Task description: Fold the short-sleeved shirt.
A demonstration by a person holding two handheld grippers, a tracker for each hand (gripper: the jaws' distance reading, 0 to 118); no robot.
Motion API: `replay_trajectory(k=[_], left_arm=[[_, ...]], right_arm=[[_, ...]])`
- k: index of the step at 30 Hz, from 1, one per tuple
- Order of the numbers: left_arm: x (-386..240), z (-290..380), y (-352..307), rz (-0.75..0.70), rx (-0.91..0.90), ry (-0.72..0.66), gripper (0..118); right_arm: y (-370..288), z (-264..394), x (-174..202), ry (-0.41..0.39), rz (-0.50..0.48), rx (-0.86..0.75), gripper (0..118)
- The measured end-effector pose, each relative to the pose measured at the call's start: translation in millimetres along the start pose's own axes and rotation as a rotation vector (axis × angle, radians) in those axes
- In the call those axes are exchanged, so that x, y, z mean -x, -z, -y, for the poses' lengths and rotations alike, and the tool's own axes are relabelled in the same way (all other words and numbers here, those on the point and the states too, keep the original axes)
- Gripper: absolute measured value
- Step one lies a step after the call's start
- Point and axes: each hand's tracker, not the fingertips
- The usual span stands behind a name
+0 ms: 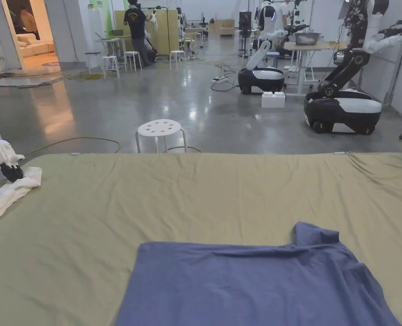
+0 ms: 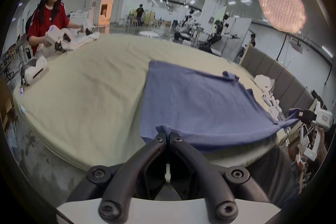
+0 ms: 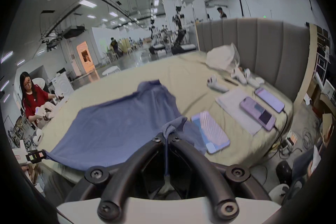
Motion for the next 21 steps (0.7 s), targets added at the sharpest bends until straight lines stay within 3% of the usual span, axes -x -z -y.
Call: replay_trajectory(k=[2, 3, 4, 5, 6, 7, 11, 13, 17, 21], left_arm=[[-0.4, 1.8, 10.7, -0.014, 0.046, 0.032, 32], [-2.2, 2.0, 11.9, -0.015, 0.036, 0.044, 59], [-2.5, 0.7, 15.5, -0.016, 0.04, 0.043, 74], [-2.8, -2.0, 20.1, -0.022, 0.057, 0.04, 80], [-3.6, -3.6, 21.7, -0.026, 0.056, 0.04, 81], [-3.2, -3.0, 21.3, -0.028, 0.052, 0.038, 81], [-14.5, -18.6, 2.4, -0.038, -0.058, 0.028, 81], [-23.6, -29.7, -12.0, -0.055, -0.125, 0.048, 83], [-49.9, -51.0, -49.1, -0.101, -0.306, 0.123, 83], [-78.2, -63.5, -81.2, -0.132, -0.439, 0.203, 83]], right_arm=[[19.9, 3.4, 2.0, -0.041, -0.01, 0.058, 0], [28.6, 4.3, 3.3, -0.044, -0.028, 0.084, 0], [39.4, 5.5, 4.4, -0.046, -0.043, 0.116, 7], [56.1, 11.1, -0.8, -0.043, -0.038, 0.14, 30], [65.7, 13.3, -1.9, -0.04, -0.021, 0.133, 73], [74.6, 14.6, -2.8, -0.044, -0.012, 0.157, 89], [78.2, 17.8, -6.5, 0.009, 0.008, 0.153, 83], [61.2, 12.0, -1.6, 0.022, -0.031, 0.098, 83], [17.1, -6.6, 22.6, -0.085, -0.072, -0.08, 83], [-14.6, -18.4, 43.2, -0.12, -0.132, -0.198, 83]])
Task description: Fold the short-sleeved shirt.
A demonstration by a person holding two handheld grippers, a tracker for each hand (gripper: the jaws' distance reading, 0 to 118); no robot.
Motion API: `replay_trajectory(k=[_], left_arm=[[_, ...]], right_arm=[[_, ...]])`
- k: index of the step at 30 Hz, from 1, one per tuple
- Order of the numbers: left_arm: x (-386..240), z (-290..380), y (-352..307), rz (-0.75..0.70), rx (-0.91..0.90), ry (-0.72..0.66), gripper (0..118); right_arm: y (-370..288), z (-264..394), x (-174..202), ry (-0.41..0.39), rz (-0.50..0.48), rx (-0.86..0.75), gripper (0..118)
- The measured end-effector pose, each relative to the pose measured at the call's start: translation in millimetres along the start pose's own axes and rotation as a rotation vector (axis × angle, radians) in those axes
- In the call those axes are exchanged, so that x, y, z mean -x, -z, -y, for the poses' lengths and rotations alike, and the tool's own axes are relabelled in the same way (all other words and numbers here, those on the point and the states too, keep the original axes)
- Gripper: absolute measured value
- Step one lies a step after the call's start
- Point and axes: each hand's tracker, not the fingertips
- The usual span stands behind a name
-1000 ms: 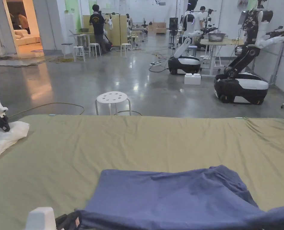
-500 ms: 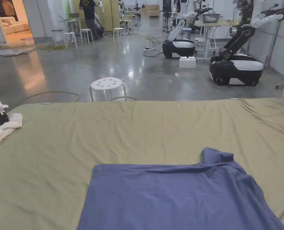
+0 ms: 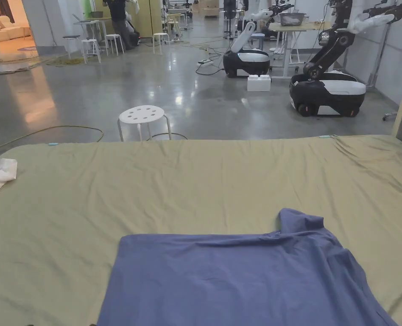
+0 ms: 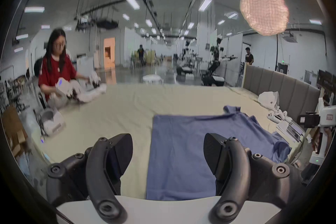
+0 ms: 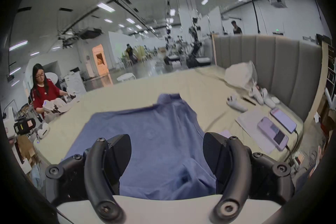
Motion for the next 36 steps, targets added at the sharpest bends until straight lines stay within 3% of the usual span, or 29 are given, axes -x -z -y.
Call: replay_trajectory(k=[2, 4, 6, 7, 8, 13, 17, 18, 19, 20, 21, 22, 24, 28, 30, 32, 34, 36], left_arm=[[-12.8, -8.6, -11.0, -0.018, -0.073, 0.056, 81], [-18.4, -13.6, -19.9, -0.004, -0.105, 0.059, 67], [-22.6, -16.9, -23.9, -0.005, -0.106, 0.053, 24], [-23.8, -17.6, -25.1, -0.003, -0.105, 0.057, 11], [-24.3, -17.8, -26.6, 0.002, -0.101, 0.061, 0], [-15.9, -17.0, -26.5, 0.043, -0.057, 0.03, 0], [-1.2, -10.7, -22.7, 0.047, -0.017, -0.009, 0], [4.8, -5.9, -16.3, 0.058, 0.033, -0.037, 5], [11.8, 1.1, -6.6, 0.064, 0.113, -0.047, 21], [19.0, 14.9, 7.0, 0.059, 0.197, -0.048, 57], [25.0, 26.4, 16.5, 0.043, 0.263, -0.051, 77], [33.5, 41.8, 29.7, 0.055, 0.34, -0.055, 81], [49.6, 73.9, 50.0, 0.133, 0.46, -0.112, 78], [63.4, 121.4, 88.9, 0.121, 0.659, -0.127, 76], [68.4, 131.6, 105.1, 0.12, 0.71, -0.184, 64], [67.9, 137.6, 119.0, 0.111, 0.731, -0.174, 45], [60.9, 134.4, 125.3, 0.114, 0.775, -0.144, 42], [56.5, 130.2, 125.1, 0.119, 0.775, -0.088, 21]], right_arm=[[-6.9, -5.0, 8.8, -0.009, -0.037, -0.041, 76], [-9.8, -7.2, 16.5, -0.02, -0.036, -0.045, 55], [-13.7, -7.0, 25.4, -0.064, -0.035, -0.08, 12], [-14.0, -6.4, 28.1, -0.074, -0.036, -0.078, 2], [-15.0, -7.7, 32.9, -0.082, -0.041, -0.077, 1], [-16.6, -5.4, 40.2, -0.124, -0.055, -0.076, 0], [-15.2, -4.9, 38.8, -0.092, -0.071, -0.062, 0], [-15.1, -3.2, 38.3, -0.088, -0.073, -0.059, 0], [-14.8, -0.3, 38.2, -0.086, -0.071, -0.052, 0], [-13.7, 5.4, 38.5, -0.086, -0.07, -0.03, 0], [-13.3, 8.6, 38.2, -0.084, -0.07, -0.02, 0], [-13.2, 12.7, 37.6, -0.078, -0.073, -0.008, 0], [-10.9, 24.8, 28.6, -0.06, -0.08, 0.023, 0], [-12.8, 36.0, 24.1, -0.045, -0.069, 0.063, 0], [-13.5, 38.3, 22.0, -0.035, -0.052, 0.081, 0], [-15.5, 37.7, 18.0, -0.024, -0.04, 0.093, 0], [-18.1, 37.4, 12.0, -0.012, -0.009, 0.096, 0], [-19.3, 38.1, 4.2, 0.0, 0.02, 0.104, 0]])
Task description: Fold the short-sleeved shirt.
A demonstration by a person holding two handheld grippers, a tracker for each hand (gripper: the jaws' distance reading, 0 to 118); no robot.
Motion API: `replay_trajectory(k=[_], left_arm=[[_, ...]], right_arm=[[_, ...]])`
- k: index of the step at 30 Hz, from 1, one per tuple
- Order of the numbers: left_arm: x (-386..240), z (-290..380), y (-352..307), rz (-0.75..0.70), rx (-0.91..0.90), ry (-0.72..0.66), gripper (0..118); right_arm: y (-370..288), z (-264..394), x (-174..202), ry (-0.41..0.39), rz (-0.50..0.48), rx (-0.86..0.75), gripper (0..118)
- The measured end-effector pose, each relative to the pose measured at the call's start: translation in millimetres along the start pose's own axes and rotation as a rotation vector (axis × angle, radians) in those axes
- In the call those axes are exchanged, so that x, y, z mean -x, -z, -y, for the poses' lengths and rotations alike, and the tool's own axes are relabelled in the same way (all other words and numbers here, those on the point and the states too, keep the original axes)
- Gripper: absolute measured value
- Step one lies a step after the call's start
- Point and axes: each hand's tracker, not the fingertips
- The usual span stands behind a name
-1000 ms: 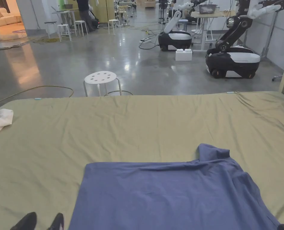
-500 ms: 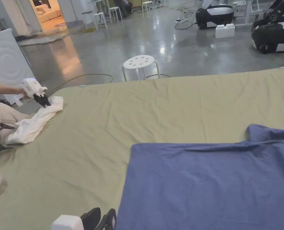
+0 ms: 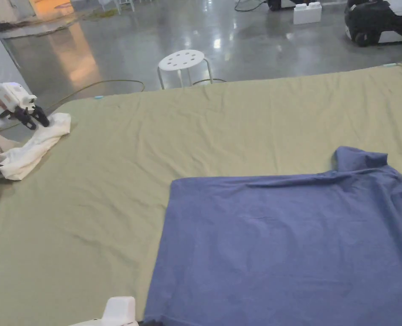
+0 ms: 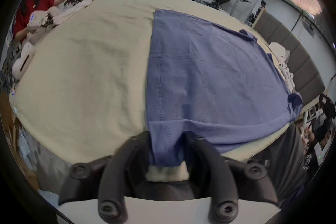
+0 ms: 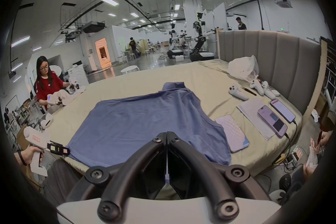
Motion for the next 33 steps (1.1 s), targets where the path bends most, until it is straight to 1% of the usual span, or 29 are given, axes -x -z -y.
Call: replay_trajectory(k=[1, 2, 3, 4, 5, 6, 7, 9, 10, 14, 15, 17, 18, 19, 20, 21, 22, 23, 24, 26, 28, 31, 33], left_arm=[[-4.5, -0.4, 0.2, -0.022, 0.006, 0.043, 12], [-9.8, 0.7, -1.5, 0.003, 0.007, 0.055, 6], [-14.9, 0.9, 2.0, -0.015, 0.014, 0.062, 6], [-19.5, 1.5, 6.4, -0.051, 0.029, 0.093, 6], [-23.4, 1.4, 10.9, -0.064, 0.035, 0.116, 6], [-25.6, 1.4, 11.3, -0.069, 0.042, 0.125, 6], [-26.6, 0.1, 11.9, -0.072, 0.048, 0.134, 6], [-25.2, -1.6, 12.0, -0.068, 0.055, 0.129, 6], [-29.6, -1.3, 6.0, -0.062, 0.055, 0.124, 6], [-28.3, -1.2, 0.6, -0.037, 0.046, 0.083, 6], [-28.7, -1.2, -0.3, -0.036, 0.045, 0.08, 6], [-31.5, -1.3, -1.8, -0.034, 0.045, 0.076, 6], [-31.4, -1.4, -3.0, -0.035, 0.044, 0.078, 6], [-32.6, -1.2, -4.0, -0.038, 0.042, 0.08, 6], [-33.7, -1.4, -5.2, -0.039, 0.041, 0.081, 6], [-34.7, -1.3, -6.4, -0.039, 0.041, 0.081, 6], [-32.8, -0.7, -6.9, -0.04, 0.036, 0.083, 6], [-33.0, -0.4, -9.6, -0.04, 0.031, 0.085, 6], [-32.9, -1.2, -15.9, -0.035, 0.021, 0.075, 6], [-26.9, -6.8, -33.1, 0.017, -0.025, -0.01, 4], [-24.0, -22.2, -48.3, 0.072, -0.106, -0.062, 3], [-22.4, -67.0, -51.1, 0.093, -0.169, -0.068, 3], [-22.8, -101.9, -37.0, 0.088, -0.175, -0.068, 3]], right_arm=[[0.1, 0.3, -5.7, 0.003, 0.025, 0.011, 0], [0.9, 0.4, -11.7, 0.002, 0.058, 0.026, 0], [3.0, 0.5, -17.7, 0.005, 0.09, 0.043, 1], [8.1, -0.1, -26.7, 0.022, 0.114, 0.088, 9], [14.9, 0.3, -37.8, 0.039, 0.142, 0.142, 40], [21.2, 3.1, -47.2, 0.065, 0.146, 0.162, 67], [29.5, 8.6, -59.6, 0.102, 0.163, 0.176, 79], [48.0, 19.0, -82.0, 0.176, 0.16, 0.259, 78], [61.6, 24.7, -91.6, 0.201, 0.15, 0.326, 78], [102.5, 42.4, -104.0, 0.153, 0.121, 0.443, 77], [108.5, 43.7, -102.0, 0.118, 0.109, 0.466, 74], [115.9, 49.8, -95.1, 0.032, 0.07, 0.502, 59], [118.0, 51.9, -93.2, 0.003, 0.068, 0.51, 53], [118.7, 53.4, -91.0, -0.021, 0.084, 0.513, 53], [113.7, 52.8, -87.1, -0.016, 0.113, 0.491, 30], [110.4, 51.8, -88.3, 0.0, 0.106, 0.483, 16], [106.9, 50.6, -91.2, 0.03, 0.108, 0.462, 9], [103.6, 49.5, -95.3, 0.078, 0.095, 0.447, 4], [97.9, 47.4, -97.5, 0.124, 0.069, 0.425, 4], [88.1, 35.0, -95.8, 0.133, 0.088, 0.383, 3], [87.6, 17.8, -94.9, 0.16, 0.057, 0.33, 3], [115.9, -15.9, -92.7, 0.207, 0.025, 0.301, 3], [152.1, -41.0, -88.9, 0.19, 0.044, 0.302, 3]])
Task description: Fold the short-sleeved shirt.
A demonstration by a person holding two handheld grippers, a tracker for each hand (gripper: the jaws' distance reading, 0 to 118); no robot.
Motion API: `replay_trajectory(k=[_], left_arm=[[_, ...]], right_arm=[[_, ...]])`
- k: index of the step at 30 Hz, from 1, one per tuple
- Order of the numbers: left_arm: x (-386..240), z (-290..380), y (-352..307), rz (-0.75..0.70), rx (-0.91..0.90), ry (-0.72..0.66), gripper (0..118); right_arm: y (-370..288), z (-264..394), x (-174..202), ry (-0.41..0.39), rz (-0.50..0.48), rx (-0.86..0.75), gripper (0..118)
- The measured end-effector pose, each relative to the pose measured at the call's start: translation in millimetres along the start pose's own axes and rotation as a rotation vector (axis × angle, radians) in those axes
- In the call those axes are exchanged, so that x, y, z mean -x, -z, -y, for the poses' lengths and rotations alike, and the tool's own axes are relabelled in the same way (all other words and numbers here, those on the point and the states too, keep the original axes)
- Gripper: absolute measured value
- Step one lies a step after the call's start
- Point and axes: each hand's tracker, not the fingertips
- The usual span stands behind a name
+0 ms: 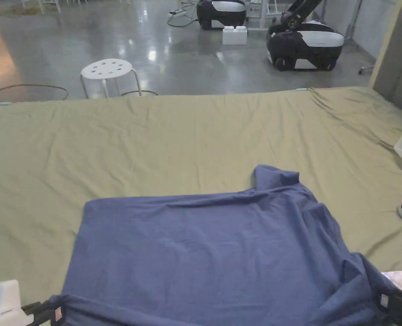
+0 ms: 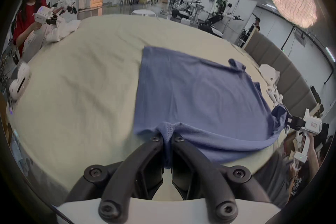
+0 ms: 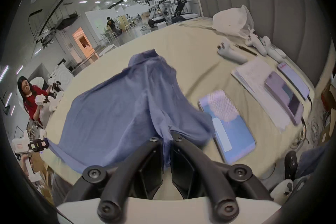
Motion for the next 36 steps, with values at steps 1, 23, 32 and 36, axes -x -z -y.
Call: replay_trajectory(k=[1, 23, 32, 36], left_arm=[[0.9, -16.7, 15.2, -0.009, -0.012, -0.006, 3], [-18.1, -1.4, -40.9, -0.044, -0.487, 0.028, 88], [-63.2, 78.4, -143.8, -0.124, -0.587, 0.144, 27], [-79.1, 94.5, -150.9, -0.103, -0.569, 0.229, 0]], right_arm=[[17.0, -16.4, 3.9, -0.015, 0.018, -0.001, 3], [-21.3, -26.2, 61.9, -0.159, -0.086, -0.236, 72], [-123.7, 67.7, 101.9, -0.206, -0.109, -0.44, 11], [-124.1, 75.5, 110.6, -0.22, -0.13, -0.407, 0]])
